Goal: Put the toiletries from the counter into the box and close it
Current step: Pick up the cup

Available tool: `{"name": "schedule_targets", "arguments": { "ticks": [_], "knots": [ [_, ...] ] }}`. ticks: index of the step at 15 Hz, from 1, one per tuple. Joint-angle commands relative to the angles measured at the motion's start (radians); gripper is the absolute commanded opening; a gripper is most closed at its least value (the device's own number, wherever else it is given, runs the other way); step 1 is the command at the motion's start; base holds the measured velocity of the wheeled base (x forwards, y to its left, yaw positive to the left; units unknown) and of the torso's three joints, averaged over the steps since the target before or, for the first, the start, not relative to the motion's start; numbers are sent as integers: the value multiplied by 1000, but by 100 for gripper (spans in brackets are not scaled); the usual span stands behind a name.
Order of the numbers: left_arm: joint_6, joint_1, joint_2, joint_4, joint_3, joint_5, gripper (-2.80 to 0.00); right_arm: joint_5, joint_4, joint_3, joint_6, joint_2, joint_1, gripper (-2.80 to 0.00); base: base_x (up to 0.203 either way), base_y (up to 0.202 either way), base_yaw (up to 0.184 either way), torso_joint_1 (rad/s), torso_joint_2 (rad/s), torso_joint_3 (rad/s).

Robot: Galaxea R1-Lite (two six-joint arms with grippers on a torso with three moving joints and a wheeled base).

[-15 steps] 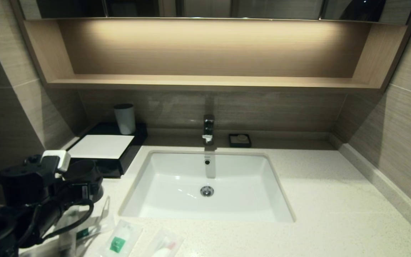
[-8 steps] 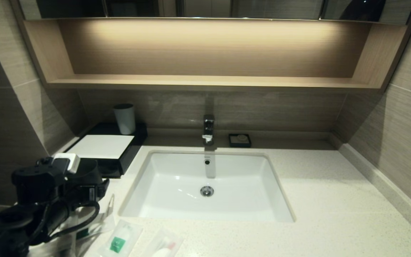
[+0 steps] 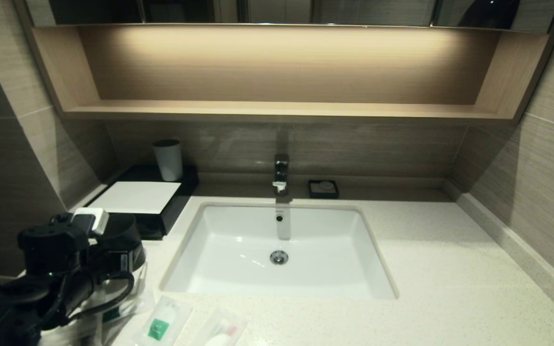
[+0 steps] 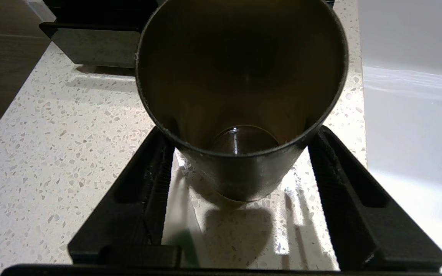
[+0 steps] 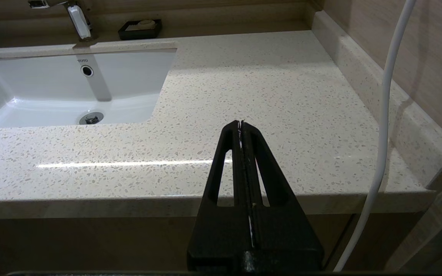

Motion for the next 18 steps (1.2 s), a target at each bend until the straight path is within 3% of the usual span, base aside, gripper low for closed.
{"name": "schedule_targets", "arguments": {
  "ticks": [1,8,12,18],
  "knots": [
    [0,0,0,-5,1,1,-280,0,-1,0,0,2,0,-280,0,0,0,0,0,0],
    [-2,0,-18,-14,0,-4,-280,0,-1,0,0,2,1,-280,0,0,0,0,0,0],
    [0,0,-217,-17,1,-70,-280,0,0,0,0,2,1,-280,0,0,0,0,0,0],
    [5,56,-284,21,-82,-45,-280,0,-1,0,0,2,0,-280,0,0,0,0,0,0]
  ]
}}
